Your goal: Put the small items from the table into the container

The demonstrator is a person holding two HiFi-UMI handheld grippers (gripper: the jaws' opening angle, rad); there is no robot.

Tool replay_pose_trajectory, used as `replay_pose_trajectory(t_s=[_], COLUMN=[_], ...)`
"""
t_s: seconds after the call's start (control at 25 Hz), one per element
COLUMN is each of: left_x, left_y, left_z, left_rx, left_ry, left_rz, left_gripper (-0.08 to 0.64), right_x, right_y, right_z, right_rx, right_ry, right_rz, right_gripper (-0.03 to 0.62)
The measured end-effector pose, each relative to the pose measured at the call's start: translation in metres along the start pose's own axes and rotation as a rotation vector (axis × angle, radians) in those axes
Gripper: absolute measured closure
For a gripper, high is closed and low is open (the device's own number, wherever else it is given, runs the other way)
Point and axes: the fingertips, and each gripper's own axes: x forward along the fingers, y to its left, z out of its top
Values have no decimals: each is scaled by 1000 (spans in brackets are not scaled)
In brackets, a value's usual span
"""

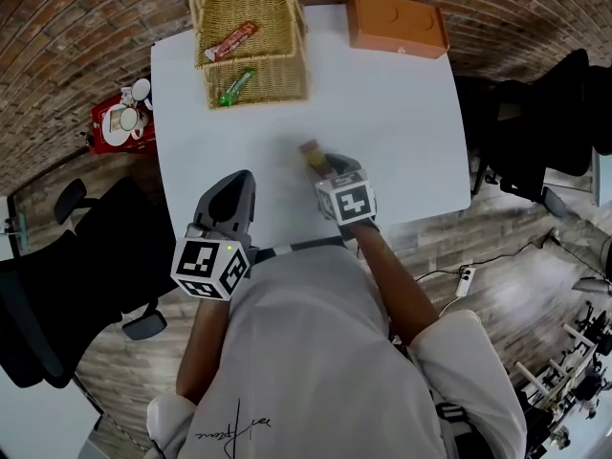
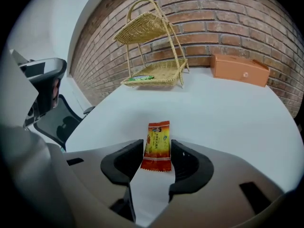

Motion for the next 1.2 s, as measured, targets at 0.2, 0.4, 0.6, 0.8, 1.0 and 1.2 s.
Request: replay_pose_trajectory(t_s=[0.2, 0.4, 0.6, 0.8, 1.0, 1.2], left_x=[3, 5, 7, 8, 11, 12], left_y=[2, 3, 3, 4, 4, 1], left_z=[-1, -7, -5, -5, -7, -8], left_rx=[-3, -6, -2, -1, -6, -5], left_ry=[5, 22, 24, 25, 28, 31], left_rz=[1, -4, -7, -7, -6, -8], left_gripper=[551, 551, 551, 551, 551, 551], right_x=[-1, 1, 3, 0, 1, 2], right_y=[0, -1, -3, -5, -4, 4], right_z=[2, 0, -4, -3, -2, -2], right_rx=[-43, -85, -91, -66, -29, -26], right_ry=[6, 18, 41, 47, 49, 54], right_rz=[-27, -73, -83, -74, -60, -30], right_gripper=[434, 434, 436, 450, 485, 497])
